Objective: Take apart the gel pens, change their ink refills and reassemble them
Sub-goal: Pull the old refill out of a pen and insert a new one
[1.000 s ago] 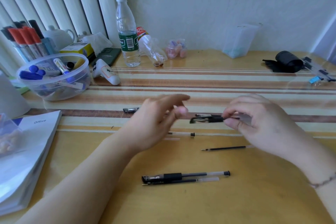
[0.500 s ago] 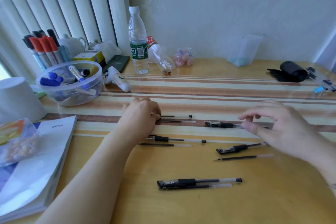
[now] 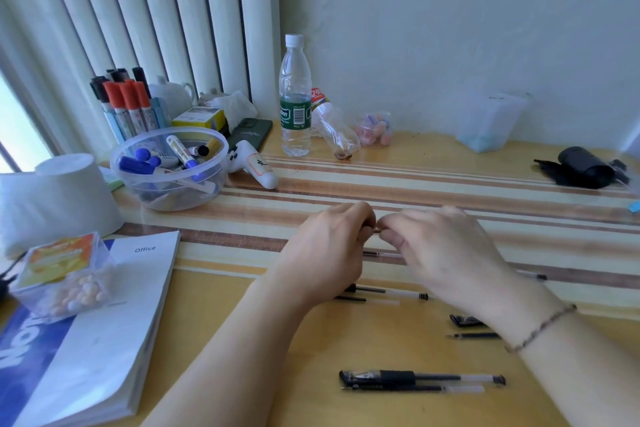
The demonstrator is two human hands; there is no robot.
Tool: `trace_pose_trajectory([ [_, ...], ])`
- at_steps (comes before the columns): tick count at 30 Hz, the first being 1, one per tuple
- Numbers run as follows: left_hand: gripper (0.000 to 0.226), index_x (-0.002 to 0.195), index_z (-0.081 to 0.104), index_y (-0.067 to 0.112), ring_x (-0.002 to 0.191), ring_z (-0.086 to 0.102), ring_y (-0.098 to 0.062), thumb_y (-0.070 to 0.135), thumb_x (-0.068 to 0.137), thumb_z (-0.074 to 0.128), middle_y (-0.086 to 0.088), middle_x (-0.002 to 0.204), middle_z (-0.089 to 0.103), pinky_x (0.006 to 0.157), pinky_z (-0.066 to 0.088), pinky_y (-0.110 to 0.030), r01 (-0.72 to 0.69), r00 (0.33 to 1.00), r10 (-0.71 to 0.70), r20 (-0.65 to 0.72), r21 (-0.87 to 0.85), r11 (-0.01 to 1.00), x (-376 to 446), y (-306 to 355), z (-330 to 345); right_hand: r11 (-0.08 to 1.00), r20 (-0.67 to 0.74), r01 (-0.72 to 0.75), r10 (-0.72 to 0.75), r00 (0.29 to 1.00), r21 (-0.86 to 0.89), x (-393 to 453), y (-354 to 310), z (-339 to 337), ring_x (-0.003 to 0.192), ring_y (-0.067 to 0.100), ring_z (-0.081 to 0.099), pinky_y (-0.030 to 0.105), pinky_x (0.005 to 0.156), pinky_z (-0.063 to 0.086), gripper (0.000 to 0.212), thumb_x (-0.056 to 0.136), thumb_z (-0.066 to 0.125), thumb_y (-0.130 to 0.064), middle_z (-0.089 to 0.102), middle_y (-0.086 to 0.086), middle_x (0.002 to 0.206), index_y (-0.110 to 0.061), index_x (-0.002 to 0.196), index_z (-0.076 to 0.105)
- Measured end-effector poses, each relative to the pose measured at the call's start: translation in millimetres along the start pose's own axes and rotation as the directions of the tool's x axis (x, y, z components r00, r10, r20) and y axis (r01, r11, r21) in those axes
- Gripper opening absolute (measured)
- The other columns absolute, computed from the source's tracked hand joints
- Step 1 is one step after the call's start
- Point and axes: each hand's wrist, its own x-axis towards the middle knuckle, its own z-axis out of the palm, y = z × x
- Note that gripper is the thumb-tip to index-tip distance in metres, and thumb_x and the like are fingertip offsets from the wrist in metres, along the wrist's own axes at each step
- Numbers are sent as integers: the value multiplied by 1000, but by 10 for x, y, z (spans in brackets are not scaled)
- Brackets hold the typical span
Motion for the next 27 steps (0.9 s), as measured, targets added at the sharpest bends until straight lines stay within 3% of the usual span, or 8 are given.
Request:
trace_pose_trajectory([
  [3,9,93,57,14,71,53,-25,12,91,49,3,83,62,61,48,-42,-23,1000,23,3,17,1000,-24,5,-45,996,-100,-14,22,995,85,-39,30,118,65,23,65,32,45,45,25,97,44,-30,71,-11,80,-25,92,68],
  [5,7,93,60,20,66,53,-19,20,91,53,7,80,64,58,48,-38,-39,999,40,-16,53,998,-22,2,-72,995,-175,17,1,985,101,-72,67,134,58,21,65,26,39,42,21,93,51,-26,72,-13,77,-24,89,71],
  [9,15,86,63,27,61,54,-10,41,90,56,11,74,64,55,46,-33,-38,998,44,-49,120,992,-15,-44,-139,988,-243,59,-24,970,139,-110,169,109,55,8,60,12,43,25,34,94,41,-34,70,-19,76,-25,92,74],
  [14,17,87,65,22,68,54,-15,32,94,54,10,77,59,54,47,-37,-69,996,76,-51,122,990,0,-67,-150,975,-269,-8,69,961,221,-168,247,130,46,-14,34,14,43,15,27,95,48,-30,49,-27,59,-27,84,73],
  [18,25,76,60,17,60,47,-17,29,97,52,10,61,49,53,44,-35,-27,998,32,-59,87,996,-1,-90,-114,976,-389,37,50,920,213,-176,212,150,50,8,53,18,42,33,17,90,61,-28,66,-16,65,-25,86,77],
  [22,37,67,49,14,54,42,-20,30,100,46,6,52,42,50,38,-35,-4,999,5,-31,34,999,1,-109,-97,969,-489,58,70,870,242,-194,202,135,63,10,66,24,49,48,7,81,76,-29,74,-11,75,-23,84,79],
  [25,38,69,53,16,55,43,-15,36,99,43,8,54,44,51,39,-34,-1,998,2,-62,18,1000,-6,-113,-102,965,-396,47,61,916,256,-187,195,121,57,10,62,23,43,44,29,92,56,-44,70,-12,72,-23,87,76],
  [27,37,70,56,17,56,45,-15,38,97,42,8,55,47,52,40,-33,2,998,-2,-55,-9,1000,-6,-112,-101,974,-369,39,47,928,222,-183,210,126,50,12,56,21,39,36,34,97,48,-40,62,-14,66,-22,86,75],
])
